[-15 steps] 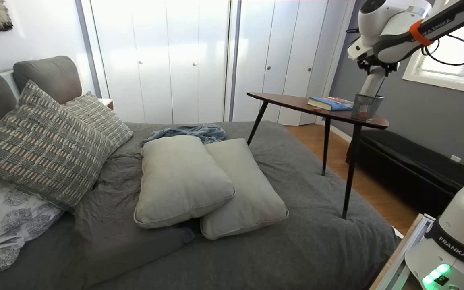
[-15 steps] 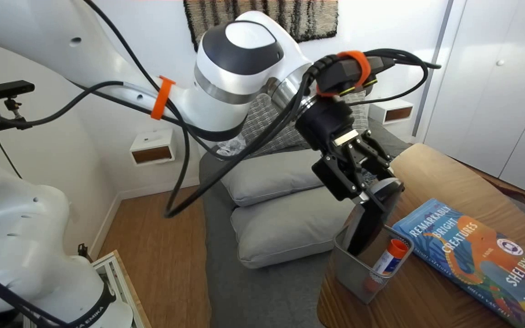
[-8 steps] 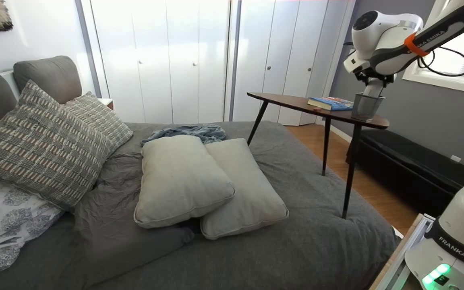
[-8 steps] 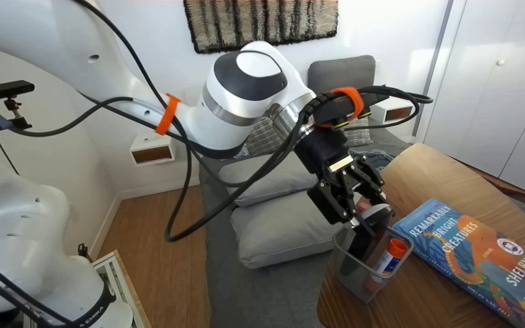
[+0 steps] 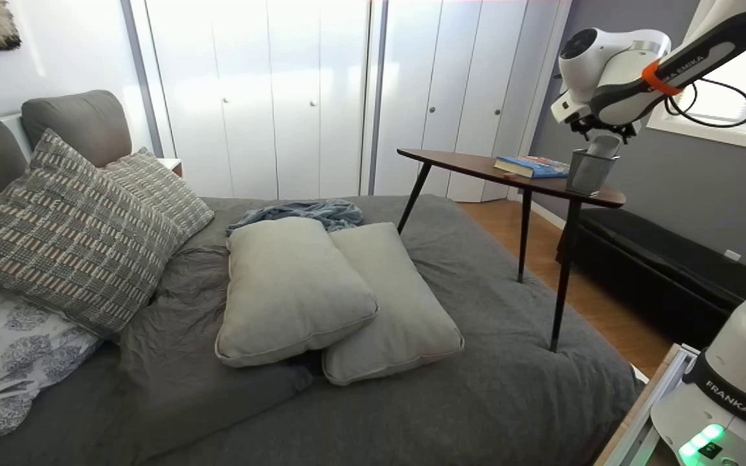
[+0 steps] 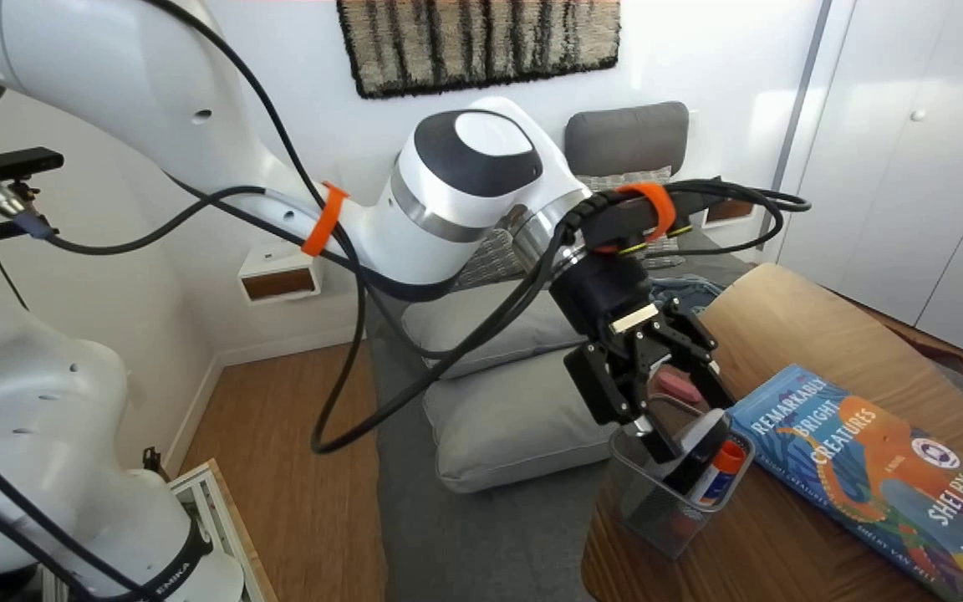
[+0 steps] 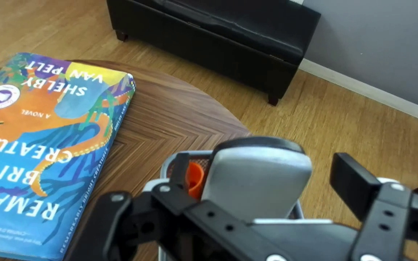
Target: Put the eyeglass case in the penholder
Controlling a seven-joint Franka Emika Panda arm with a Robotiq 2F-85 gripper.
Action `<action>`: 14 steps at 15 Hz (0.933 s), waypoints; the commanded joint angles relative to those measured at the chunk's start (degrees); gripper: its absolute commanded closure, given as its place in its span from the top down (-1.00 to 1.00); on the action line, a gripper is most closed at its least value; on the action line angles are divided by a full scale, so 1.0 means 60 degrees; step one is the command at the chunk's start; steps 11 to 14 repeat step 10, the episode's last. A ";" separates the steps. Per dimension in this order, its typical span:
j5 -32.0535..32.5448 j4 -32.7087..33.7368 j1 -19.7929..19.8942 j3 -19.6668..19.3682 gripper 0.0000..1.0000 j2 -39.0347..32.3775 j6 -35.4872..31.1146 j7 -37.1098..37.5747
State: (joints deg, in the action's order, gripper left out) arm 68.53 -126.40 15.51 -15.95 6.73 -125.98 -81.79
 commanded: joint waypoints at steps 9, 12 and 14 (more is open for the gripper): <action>-0.1878 0.0766 -0.0229 -0.0290 1.00 0.2132 -0.0018 -0.0747; -0.2196 0.0769 -0.0288 -0.0321 1.00 0.2412 -0.0027 -0.0935; -0.2196 0.0769 -0.0288 -0.0321 1.00 0.2412 -0.0027 -0.0935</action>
